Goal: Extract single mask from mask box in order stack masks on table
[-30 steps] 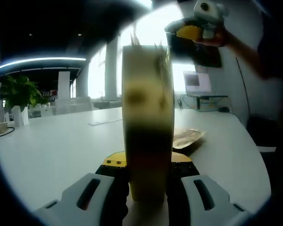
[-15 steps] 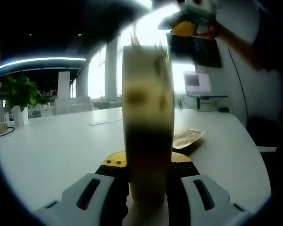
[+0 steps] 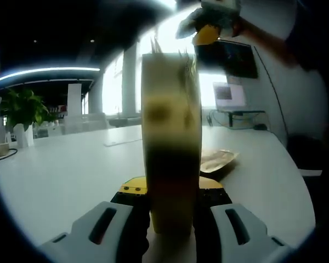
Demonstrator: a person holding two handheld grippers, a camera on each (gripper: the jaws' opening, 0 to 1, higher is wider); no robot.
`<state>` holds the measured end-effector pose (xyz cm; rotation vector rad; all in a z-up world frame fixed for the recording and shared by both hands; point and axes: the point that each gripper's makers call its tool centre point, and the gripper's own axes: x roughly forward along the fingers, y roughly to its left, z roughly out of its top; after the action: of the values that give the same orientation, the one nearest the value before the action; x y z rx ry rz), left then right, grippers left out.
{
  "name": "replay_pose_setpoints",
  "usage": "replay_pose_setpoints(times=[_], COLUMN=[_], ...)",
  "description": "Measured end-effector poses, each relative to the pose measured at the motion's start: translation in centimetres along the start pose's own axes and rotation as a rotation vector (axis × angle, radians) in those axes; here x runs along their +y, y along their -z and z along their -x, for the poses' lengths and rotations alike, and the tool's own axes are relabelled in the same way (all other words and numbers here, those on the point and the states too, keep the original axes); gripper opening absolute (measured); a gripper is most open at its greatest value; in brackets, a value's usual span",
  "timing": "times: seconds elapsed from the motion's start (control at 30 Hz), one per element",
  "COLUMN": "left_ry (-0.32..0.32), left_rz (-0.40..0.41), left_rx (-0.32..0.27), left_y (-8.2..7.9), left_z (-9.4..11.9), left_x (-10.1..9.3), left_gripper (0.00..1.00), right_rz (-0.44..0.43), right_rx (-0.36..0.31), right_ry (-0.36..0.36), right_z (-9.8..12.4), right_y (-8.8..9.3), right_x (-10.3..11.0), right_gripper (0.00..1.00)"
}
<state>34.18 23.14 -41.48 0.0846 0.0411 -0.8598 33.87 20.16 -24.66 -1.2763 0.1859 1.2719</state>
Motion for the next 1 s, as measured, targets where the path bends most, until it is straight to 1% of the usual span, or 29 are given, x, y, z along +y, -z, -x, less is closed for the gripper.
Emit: replay_pose_setpoints(times=[0.13,0.2,0.47,0.63,0.77,1.0], left_ry=[0.0,0.0,0.0,0.001,0.001,0.004], left_rz=[-0.001,-0.003,-0.006,-0.005,-0.005,-0.002], left_rx=[0.0,0.0,0.002,0.001,0.001,-0.001], left_y=[0.0,0.0,0.1,0.1,0.1,0.1], left_z=[0.0,0.0,0.0,0.0,0.0,0.0], left_x=[0.0,0.0,0.1,0.0,0.1,0.1], left_gripper=[0.2,0.2,0.2,0.2,0.2,0.2], right_rz=[0.013,0.01,0.051,0.072,0.085,0.083], right_rx=[0.017,0.016,0.052,0.064,0.074,0.088], right_ry=[-0.042,-0.056,-0.125,-0.168,-0.193,-0.218], right_z=[-0.8,-1.1,-2.4,-3.2,-4.0,-4.3], right_y=[0.3,0.3,0.7,0.6,0.7,1.1], right_x=[0.2,0.2,0.6,0.9,1.2,1.6], right_gripper=[0.11,0.11,0.07,0.07,0.07,0.07])
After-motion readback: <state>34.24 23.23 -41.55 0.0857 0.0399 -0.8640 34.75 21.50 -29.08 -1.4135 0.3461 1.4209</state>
